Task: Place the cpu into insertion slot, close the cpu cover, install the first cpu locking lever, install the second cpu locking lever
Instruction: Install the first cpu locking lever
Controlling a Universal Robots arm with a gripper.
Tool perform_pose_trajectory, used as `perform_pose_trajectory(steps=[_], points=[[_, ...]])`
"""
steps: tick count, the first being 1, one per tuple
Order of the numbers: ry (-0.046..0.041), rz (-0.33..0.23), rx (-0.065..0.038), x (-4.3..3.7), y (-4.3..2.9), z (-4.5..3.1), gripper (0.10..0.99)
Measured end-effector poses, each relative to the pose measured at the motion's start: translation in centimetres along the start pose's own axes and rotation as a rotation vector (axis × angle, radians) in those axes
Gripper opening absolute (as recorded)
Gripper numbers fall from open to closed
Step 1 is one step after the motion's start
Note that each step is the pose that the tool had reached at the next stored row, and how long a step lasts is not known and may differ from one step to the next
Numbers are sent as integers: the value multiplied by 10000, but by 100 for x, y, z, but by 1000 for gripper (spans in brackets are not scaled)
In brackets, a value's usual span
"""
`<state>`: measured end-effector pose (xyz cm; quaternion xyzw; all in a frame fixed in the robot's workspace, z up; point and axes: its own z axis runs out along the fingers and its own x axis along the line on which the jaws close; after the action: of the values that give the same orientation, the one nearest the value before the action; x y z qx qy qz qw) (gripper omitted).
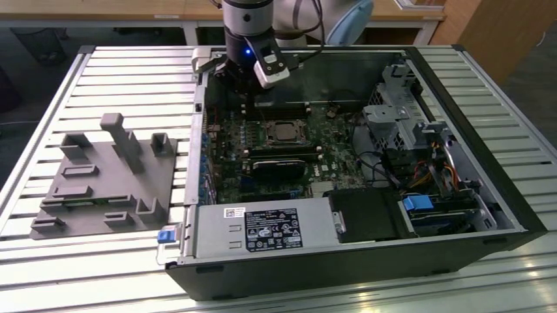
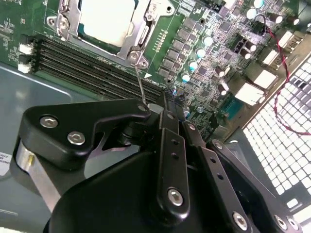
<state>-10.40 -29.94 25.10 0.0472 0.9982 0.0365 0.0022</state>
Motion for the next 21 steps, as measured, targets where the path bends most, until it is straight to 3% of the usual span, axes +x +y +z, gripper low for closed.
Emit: perform_pose_trajectory(steps=[9,21], points=[[1,1,0,-164,20,4,122],[37,4,-3,-567,62,27,122]])
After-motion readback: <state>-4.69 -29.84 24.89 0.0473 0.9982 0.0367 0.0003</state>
